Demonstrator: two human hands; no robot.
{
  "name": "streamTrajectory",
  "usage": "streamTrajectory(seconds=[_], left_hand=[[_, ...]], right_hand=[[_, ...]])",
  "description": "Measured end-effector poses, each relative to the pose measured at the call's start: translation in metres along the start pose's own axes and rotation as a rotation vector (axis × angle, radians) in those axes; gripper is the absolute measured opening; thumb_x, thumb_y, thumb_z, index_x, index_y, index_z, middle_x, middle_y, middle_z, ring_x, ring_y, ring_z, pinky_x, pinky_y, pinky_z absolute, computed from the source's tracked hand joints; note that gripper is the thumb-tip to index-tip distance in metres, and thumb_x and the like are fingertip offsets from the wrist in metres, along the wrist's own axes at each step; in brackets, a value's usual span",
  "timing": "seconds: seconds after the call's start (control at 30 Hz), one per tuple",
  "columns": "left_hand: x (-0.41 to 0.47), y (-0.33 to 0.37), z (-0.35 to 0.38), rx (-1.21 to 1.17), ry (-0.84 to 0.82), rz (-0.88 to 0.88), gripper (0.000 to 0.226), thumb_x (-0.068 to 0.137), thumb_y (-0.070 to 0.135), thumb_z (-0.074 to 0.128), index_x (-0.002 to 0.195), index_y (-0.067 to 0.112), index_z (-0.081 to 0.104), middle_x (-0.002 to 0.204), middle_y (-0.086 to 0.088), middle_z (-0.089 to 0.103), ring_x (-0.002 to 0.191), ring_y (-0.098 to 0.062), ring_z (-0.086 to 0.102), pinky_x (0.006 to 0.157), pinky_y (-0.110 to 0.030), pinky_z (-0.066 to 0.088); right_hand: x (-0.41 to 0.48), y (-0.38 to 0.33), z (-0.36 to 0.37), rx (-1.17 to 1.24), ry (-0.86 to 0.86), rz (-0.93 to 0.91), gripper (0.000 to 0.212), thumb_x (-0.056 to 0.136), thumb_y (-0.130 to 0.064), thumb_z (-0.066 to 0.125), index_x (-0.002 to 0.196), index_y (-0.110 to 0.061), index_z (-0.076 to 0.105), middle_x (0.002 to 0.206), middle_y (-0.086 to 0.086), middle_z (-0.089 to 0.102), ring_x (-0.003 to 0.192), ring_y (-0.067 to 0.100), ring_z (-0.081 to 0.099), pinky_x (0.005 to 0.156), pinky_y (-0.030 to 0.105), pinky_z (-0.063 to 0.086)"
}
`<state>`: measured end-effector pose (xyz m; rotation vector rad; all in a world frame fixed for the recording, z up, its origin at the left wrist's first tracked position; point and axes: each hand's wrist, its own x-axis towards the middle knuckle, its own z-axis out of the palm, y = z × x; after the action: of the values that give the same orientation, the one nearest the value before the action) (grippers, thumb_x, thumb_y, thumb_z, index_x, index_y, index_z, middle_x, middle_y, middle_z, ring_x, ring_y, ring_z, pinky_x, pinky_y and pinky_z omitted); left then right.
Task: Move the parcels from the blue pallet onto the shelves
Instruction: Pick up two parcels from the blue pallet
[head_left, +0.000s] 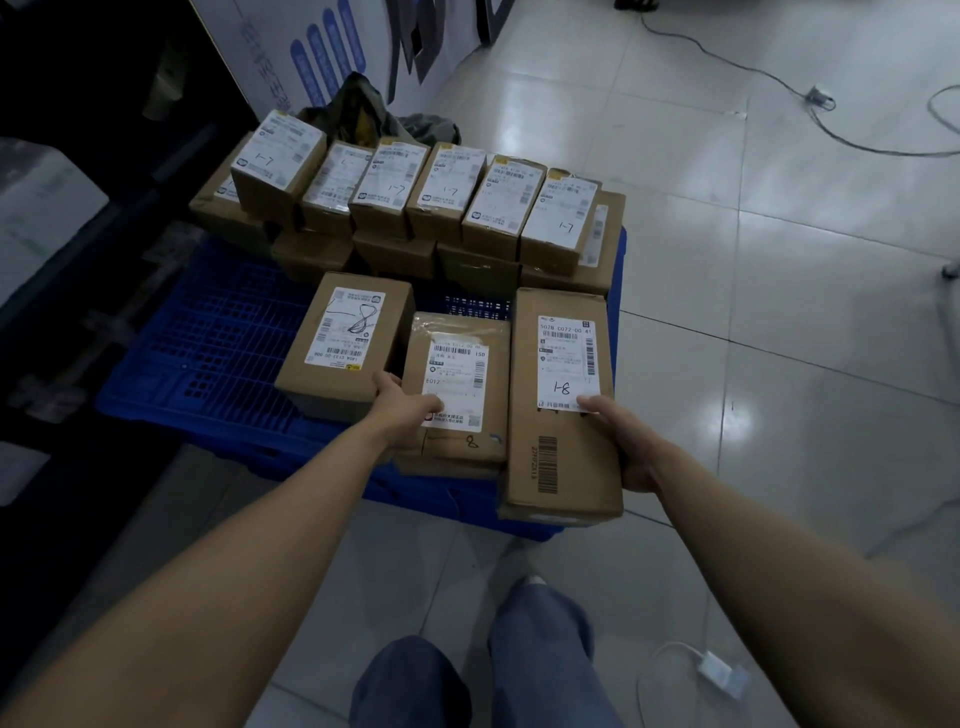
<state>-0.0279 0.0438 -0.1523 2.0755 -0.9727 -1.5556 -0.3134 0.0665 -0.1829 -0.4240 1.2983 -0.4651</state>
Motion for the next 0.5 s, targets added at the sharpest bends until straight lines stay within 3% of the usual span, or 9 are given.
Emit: streamTrajectory(seconds=[0.07, 0.17, 0.27, 0.5], left_hand=[[-0.004, 0.0, 0.002, -0.033, 0.006, 0.018, 0.07, 0.086, 0.012, 0.064, 0.136, 0.016, 0.015, 0.119, -0.009, 0.05, 0.093, -0.018, 0.055, 0.072, -0.03, 0.046], [-0.018, 0.011, 0.001, -0.076, -0.016, 0.024, 0.073, 0.084, 0.016, 0.066, 0.141, 0.014, 0.021, 0.12, -0.006, 0.055, 0.1, -0.022, 0.059, 0.078, -0.036, 0.053], [-0.043, 0.036, -0.011, -0.214, -0.02, 0.043, 0.05, 0.085, 0.016, 0.064, 0.127, 0.016, 0.037, 0.107, -0.006, 0.063, 0.084, -0.02, 0.067, 0.053, -0.03, 0.055], [-0.111, 0.101, -0.093, -0.389, -0.052, 0.176, 0.063, 0.081, 0.033, 0.068, 0.135, 0.027, 0.035, 0.109, -0.009, 0.066, 0.095, -0.03, 0.067, 0.078, -0.048, 0.057]], right_hand=[[-0.008, 0.002, 0.0, 0.015, -0.016, -0.005, 0.057, 0.074, -0.047, 0.069, 0.123, -0.019, 0.059, 0.104, 0.011, 0.073, 0.088, 0.026, 0.071, 0.075, 0.04, 0.056], [-0.031, -0.011, 0.002, 0.018, -0.04, -0.043, 0.059, 0.072, -0.044, 0.068, 0.125, -0.018, 0.058, 0.106, 0.012, 0.072, 0.088, 0.027, 0.07, 0.075, 0.04, 0.056], [-0.064, -0.042, 0.009, -0.004, -0.05, -0.107, 0.049, 0.083, -0.041, 0.061, 0.125, -0.017, 0.057, 0.109, 0.012, 0.071, 0.092, 0.027, 0.068, 0.078, 0.041, 0.055], [-0.142, -0.113, 0.054, -0.032, -0.101, -0.206, 0.053, 0.075, -0.043, 0.067, 0.122, -0.019, 0.061, 0.112, 0.011, 0.071, 0.098, 0.027, 0.068, 0.086, 0.043, 0.053]])
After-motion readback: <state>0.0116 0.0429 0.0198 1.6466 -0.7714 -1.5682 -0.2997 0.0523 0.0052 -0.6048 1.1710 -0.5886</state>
